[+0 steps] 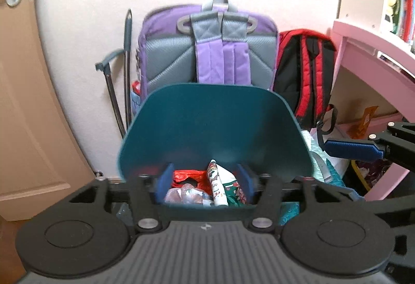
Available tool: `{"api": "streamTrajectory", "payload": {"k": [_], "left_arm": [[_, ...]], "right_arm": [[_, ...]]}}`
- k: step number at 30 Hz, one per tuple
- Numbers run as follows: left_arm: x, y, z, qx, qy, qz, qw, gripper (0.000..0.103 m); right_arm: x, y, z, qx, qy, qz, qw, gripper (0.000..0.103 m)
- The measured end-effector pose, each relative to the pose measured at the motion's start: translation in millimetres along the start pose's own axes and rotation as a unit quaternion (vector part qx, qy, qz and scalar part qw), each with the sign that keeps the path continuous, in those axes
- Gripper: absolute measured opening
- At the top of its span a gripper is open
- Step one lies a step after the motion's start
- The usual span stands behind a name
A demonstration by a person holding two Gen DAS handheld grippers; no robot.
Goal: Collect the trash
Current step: 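Grasp the white yogurt bottle with the left tool while the right tool grasps the clear plastic tray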
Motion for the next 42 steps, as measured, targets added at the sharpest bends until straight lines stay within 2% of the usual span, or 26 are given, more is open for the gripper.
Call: {"api": "streamTrajectory", "payload": {"k": [4, 6, 7, 11, 15, 23, 26, 29, 31, 34, 36, 42], "left_arm": [[-36.7, -1.4, -0.3, 0.003, -0.011, 0.000, 0.9999, 0.060], [-55.8, -0.3, -2.3, 0.002, -0.017, 0.003, 0.9999, 0.070], [-64.5, 0.3, -3.3, 0.001, -0.021, 0.005, 0.9998, 0.071], [-99.7, 4.3, -13.8, -0.004, -0.028, 0.003, 0.9996, 0.072], [-127.6, 10.6, -31.5, -0.014, -0.029, 0.003, 0.9995, 0.081], [-155.6, 31.3, -79.9, -0.027, -0.005, 0.001, 0.9996, 0.082], [-161.8, 40.5, -102.3, -0.031, 0.003, -0.004, 0.9995, 0.082], [-163.5, 54.0, -128.1, -0.048, 0.014, -0.011, 0.9987, 0.088], [-160.9, 62.6, -145.2, -0.062, 0.021, -0.017, 0.9977, 0.088], [-151.3, 76.0, -171.8, -0.076, 0.033, -0.012, 0.9965, 0.092], [-142.6, 87.0, -189.1, -0.086, 0.038, -0.009, 0.9955, 0.099], [-105.8, 115.9, -238.0, -0.117, 0.060, -0.022, 0.9911, 0.099]], "right_arm": [[-31.7, 8.3, 2.1, 0.005, -0.008, 0.007, 1.000, 0.050], [-46.9, 13.3, 0.8, 0.006, -0.012, 0.010, 1.000, 0.051], [-53.0, 15.7, 0.2, 0.007, -0.011, 0.013, 1.000, 0.051], [-76.8, 24.5, -3.4, 0.014, -0.017, 0.024, 0.999, 0.052], [-96.4, 35.0, -9.3, 0.019, -0.023, 0.041, 0.999, 0.053], [-114.2, 61.7, -32.0, 0.040, -0.020, 0.076, 0.996, 0.054], [-109.7, 72.8, -45.6, 0.044, -0.008, 0.089, 0.995, 0.054], [-101.0, 84.3, -62.6, 0.046, 0.000, 0.098, 0.994, 0.054], [-94.0, 91.2, -75.1, 0.047, 0.004, 0.103, 0.994, 0.054], [-76.2, 100.2, -96.7, 0.060, 0.023, 0.112, 0.992, 0.054], [-62.1, 105.1, -111.4, 0.065, 0.038, 0.114, 0.991, 0.054], [-12.4, 119.9, -167.6, 0.074, 0.094, 0.119, 0.986, 0.054]]}}
Point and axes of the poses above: each gripper's, at about its wrist camera, not at the fingertips, and x roughly the way its jaws point, y to its left, z to its top, the point moved 5 cm from there along x, roughly the way its jaws point, and after that the axes turned 12 degrees about -y, right-handed, at the moved point
